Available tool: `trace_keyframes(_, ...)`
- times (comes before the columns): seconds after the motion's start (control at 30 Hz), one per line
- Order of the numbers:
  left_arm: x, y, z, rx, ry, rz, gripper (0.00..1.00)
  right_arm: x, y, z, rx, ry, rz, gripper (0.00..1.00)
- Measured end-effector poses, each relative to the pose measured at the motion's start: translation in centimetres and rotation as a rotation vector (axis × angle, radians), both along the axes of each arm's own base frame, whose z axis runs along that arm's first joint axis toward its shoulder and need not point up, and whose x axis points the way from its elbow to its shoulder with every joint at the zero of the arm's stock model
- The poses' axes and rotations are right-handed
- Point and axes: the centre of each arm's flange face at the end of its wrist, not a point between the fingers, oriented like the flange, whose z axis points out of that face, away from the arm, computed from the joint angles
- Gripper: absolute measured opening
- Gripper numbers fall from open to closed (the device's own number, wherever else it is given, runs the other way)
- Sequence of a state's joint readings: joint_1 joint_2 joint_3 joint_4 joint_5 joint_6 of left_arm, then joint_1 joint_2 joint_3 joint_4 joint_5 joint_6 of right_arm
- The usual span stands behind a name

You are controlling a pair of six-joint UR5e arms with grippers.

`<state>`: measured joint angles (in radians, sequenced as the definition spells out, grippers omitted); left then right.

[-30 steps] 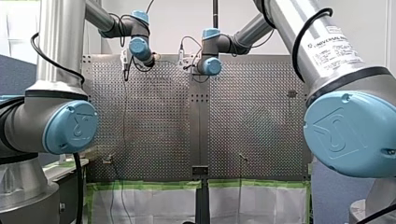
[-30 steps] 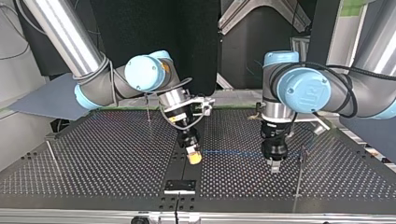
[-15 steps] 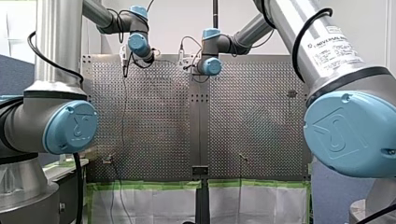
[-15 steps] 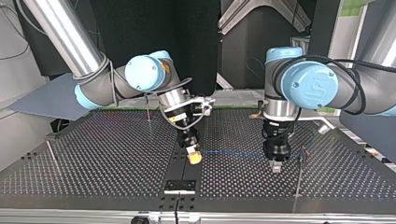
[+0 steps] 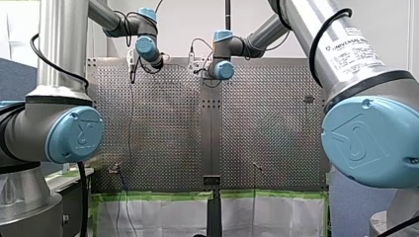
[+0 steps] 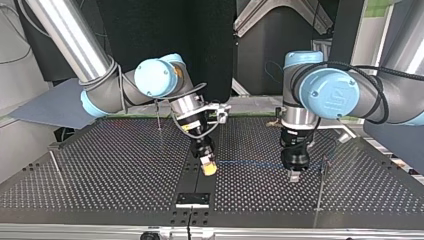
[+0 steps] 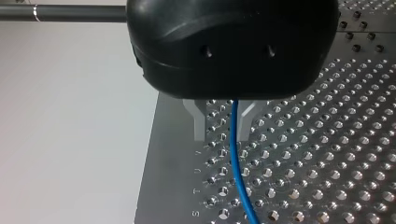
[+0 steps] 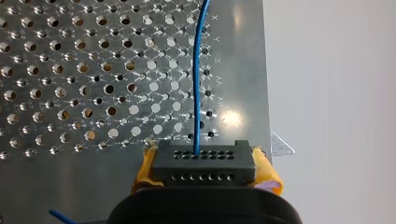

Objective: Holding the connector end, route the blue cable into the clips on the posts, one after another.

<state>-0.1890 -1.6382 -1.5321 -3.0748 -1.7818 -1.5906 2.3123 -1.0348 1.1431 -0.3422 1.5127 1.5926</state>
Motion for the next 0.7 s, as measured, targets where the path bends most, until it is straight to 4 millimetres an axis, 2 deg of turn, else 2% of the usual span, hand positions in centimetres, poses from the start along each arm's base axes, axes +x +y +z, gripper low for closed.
trace_keyframes(0.07,-0.01,0.0,0.02,0.0,-0.001,0.0,0.19,0.01,0.02,-0.01,0.0,0.0,0.0,0.0)
trace_keyframes(0.1,0.0,0.0,0.01,0.0,0.0,0.0,0.19,0.02,0.03,0.0,0.0,0.0,0.0,0.0)
trace_keyframes(0.17,0.01,0.0,0.0,0.0,0.0,0.0,0.08,0.04,0.06,-0.01,0.0,0.0,0.0,0.0)
trace_keyframes(0.2,0.0,0.0,0.01,0.0,0.0,0.0,0.08,0.05,0.07,-0.01,0.0,0.0,0.0,0.0)
trace_keyframes(0.27,0.0,-0.01,0.0,-0.001,0.0,0.0,0.0,0.06,0.08,0.0,0.0,0.0,0.001,0.0)
trace_keyframes(0.7,-0.1,0.14,-0.14,-0.018,0.01,0.016,0.0,0.04,0.03,-0.18,0.002,0.002,0.0,0.0)
